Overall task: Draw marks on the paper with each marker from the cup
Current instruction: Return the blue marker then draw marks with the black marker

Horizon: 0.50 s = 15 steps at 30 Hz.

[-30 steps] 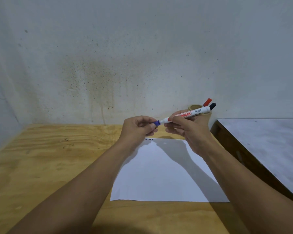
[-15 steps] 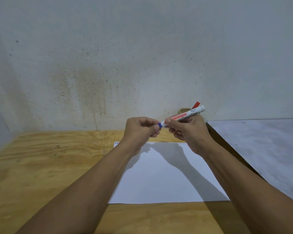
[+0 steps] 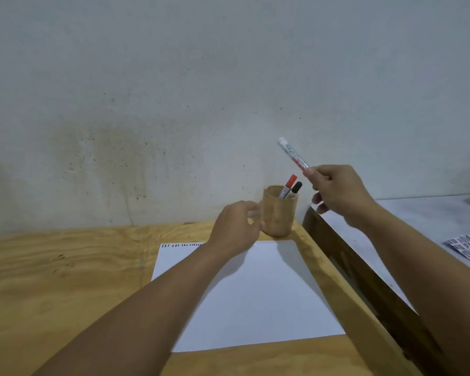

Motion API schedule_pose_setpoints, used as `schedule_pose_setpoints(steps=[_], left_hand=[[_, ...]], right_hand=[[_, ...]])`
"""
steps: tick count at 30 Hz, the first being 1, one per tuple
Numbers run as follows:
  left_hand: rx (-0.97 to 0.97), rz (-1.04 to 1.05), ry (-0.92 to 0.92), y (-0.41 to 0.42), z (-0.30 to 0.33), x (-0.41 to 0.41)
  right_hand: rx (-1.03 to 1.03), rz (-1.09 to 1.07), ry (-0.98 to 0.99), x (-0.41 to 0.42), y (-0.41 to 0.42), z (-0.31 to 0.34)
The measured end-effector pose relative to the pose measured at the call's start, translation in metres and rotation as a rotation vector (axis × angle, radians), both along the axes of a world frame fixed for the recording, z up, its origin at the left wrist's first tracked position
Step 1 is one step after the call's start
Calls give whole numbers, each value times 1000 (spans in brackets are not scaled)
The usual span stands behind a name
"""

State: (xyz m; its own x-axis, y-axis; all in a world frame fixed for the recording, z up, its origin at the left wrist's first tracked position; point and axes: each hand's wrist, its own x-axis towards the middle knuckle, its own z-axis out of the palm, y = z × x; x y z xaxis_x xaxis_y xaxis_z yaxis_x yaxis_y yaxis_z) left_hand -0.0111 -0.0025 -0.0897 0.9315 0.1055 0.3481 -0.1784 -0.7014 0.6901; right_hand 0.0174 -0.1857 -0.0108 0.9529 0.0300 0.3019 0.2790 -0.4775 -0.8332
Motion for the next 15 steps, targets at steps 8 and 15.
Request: schedule_pose_setpoints(steps=[8,15], left_hand=[[341,-126,-97,-15,18,25],[405,-121,-88,-17,12,35]], right_hand=[[-495,-56,-73,49,-11,43],[-507,-19,-160,73,15,30]])
